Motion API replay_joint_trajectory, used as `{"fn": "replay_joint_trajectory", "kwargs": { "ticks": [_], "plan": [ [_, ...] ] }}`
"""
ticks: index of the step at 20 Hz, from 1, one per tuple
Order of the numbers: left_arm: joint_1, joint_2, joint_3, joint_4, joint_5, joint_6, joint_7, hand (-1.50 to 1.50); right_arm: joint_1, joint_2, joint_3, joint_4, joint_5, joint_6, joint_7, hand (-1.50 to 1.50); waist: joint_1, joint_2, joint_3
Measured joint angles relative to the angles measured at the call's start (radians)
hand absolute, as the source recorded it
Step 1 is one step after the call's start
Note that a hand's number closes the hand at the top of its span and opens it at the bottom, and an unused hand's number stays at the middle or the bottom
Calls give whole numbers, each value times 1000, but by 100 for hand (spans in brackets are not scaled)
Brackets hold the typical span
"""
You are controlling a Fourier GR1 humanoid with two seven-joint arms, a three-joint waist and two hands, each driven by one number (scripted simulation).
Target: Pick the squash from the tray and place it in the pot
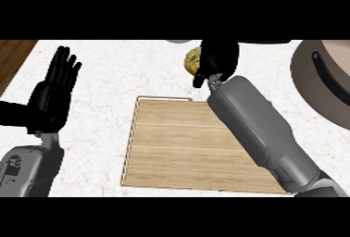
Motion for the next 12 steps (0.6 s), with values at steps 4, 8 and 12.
{"fn": "replay_joint_trajectory", "kwargs": {
  "ticks": [4, 8, 12],
  "plan": [
    [-2, -6, 0, 8, -5, 4, -1, 0, -66, -44, -41, 76, 104, -148, 75, 150, -9, -4, -1],
    [-4, -7, 5, 9, -12, 14, 4, 0, -109, -109, -77, 122, 193, -236, 117, 150, -23, -10, -1],
    [5, -9, 11, 15, -16, 14, 0, 0, -115, -166, -117, 137, 249, -294, 129, 150, -37, -15, -1]
  ]
}}
